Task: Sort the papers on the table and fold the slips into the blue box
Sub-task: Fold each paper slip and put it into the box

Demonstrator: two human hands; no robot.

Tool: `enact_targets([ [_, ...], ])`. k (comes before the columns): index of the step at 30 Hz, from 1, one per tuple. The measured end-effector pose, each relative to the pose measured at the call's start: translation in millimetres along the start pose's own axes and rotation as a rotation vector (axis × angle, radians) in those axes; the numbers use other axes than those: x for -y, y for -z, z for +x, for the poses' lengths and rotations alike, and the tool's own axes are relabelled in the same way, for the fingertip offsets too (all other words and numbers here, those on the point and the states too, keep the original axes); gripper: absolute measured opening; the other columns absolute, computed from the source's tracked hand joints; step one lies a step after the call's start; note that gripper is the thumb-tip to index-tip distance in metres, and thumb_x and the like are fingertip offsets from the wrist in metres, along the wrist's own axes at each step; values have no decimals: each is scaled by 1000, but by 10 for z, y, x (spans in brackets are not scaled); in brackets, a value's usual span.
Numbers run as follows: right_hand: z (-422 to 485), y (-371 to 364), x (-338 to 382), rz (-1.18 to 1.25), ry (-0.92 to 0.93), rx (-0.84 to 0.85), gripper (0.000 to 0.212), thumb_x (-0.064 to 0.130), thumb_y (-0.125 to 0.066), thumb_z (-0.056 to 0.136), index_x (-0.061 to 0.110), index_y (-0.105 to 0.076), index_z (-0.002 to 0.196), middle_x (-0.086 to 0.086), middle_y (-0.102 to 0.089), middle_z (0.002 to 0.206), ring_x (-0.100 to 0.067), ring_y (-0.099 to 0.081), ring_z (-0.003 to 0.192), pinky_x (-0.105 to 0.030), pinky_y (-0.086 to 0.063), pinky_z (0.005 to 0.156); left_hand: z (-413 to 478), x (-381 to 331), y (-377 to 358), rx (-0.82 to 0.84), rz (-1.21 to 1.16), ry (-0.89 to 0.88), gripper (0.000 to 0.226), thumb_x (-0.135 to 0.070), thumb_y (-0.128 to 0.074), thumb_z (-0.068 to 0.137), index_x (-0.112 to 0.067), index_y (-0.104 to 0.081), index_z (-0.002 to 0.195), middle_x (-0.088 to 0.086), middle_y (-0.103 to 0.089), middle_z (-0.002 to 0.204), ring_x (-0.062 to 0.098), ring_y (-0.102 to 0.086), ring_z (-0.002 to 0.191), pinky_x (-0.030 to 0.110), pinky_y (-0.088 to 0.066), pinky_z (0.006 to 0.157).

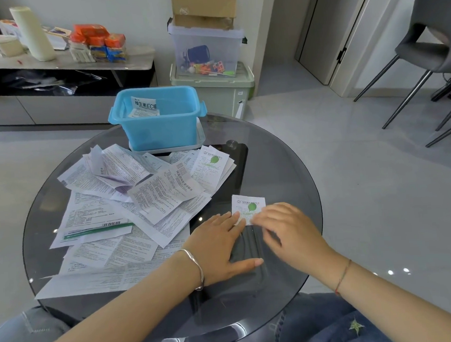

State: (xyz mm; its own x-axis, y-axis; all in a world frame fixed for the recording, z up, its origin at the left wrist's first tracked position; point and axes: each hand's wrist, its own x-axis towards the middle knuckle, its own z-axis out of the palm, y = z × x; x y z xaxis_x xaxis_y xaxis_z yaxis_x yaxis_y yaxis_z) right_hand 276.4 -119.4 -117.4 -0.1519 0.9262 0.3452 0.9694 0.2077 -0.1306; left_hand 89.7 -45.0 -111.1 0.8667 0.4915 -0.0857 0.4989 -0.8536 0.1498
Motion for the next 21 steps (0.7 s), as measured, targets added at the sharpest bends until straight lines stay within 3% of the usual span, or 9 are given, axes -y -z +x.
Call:
enact_targets([
  [2, -46, -37, 18, -44, 31, 26, 40, 23, -38, 84, 15, -73, 102, 4, -72, 101, -14, -66, 93, -34, -45, 98, 5, -2, -8, 4, 13, -5, 113, -83, 4, 62, -16, -10, 153, 3, -7, 161, 15, -7, 147, 24, 4, 115],
  [12, -69, -44, -6, -138, 76, 10, 42, 23, -37, 79, 18, -75, 97, 2, -71, 99, -17, -65, 89, -36, -49, 94, 15, -56, 13, 43, 62, 2, 112, -88, 1, 65, -19, -8, 153, 6, -7, 160, 18, -8, 147, 28, 3, 117],
  [18, -158, 23, -117, -177, 89, 33, 31, 14, -68, 67, 17, -76, 97, 2, -72, 104, -18, -68, 95, -34, -53, 87, 58, -117, 18, 52, 100, 35, 110, -84, 7, 60, -28, -14, 152, 10, -13, 159, 23, -13, 146, 33, -2, 119],
  [21, -179, 20, -148, -138, 53, 57, 31, 12, -72, 68, 15, -76, 99, 1, -72, 108, -20, -67, 101, -37, -53, 86, 60, -153, 49, 80, 137, 41, 106, -87, -1, 68, -24, -16, 152, 10, -14, 159, 23, -15, 146, 36, -2, 119],
])
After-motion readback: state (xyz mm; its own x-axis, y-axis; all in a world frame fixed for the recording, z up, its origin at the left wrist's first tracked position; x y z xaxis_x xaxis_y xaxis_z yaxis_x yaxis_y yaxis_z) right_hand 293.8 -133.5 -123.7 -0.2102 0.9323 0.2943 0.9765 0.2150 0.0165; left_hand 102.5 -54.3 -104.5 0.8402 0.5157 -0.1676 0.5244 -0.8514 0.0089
